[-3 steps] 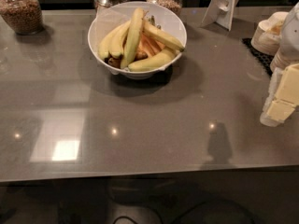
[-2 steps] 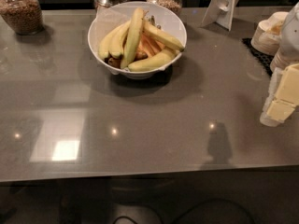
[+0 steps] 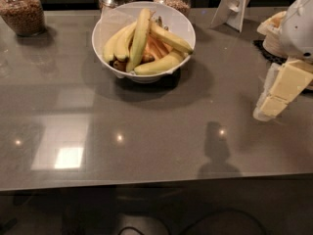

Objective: Pick banana from white bowl

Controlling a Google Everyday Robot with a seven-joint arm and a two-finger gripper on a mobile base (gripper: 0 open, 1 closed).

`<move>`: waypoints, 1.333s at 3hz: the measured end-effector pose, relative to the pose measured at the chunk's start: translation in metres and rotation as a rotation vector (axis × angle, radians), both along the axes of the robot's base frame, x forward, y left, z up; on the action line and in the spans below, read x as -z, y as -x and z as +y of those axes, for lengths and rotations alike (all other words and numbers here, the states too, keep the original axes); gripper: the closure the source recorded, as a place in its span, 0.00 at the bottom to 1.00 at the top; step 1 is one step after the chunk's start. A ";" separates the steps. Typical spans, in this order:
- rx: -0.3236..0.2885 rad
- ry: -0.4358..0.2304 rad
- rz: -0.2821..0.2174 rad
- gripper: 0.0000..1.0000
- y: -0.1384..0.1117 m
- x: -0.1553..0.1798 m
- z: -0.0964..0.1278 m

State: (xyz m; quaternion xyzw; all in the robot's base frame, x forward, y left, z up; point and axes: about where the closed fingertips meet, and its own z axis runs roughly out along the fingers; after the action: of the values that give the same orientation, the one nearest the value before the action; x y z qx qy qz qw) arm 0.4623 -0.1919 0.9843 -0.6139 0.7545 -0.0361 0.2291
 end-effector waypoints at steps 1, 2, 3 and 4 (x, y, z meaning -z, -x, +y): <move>-0.030 -0.091 -0.120 0.00 -0.042 -0.013 0.035; -0.069 -0.156 -0.229 0.00 -0.079 -0.031 0.072; -0.069 -0.156 -0.229 0.00 -0.079 -0.031 0.072; -0.089 -0.171 -0.256 0.00 -0.090 -0.030 0.087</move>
Offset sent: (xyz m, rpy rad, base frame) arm 0.1189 0.1122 0.0471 0.2286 -0.3281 0.1190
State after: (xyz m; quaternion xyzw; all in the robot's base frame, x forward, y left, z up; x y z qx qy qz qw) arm 0.5524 -0.1052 1.0139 -0.6156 0.6913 -0.0395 0.3763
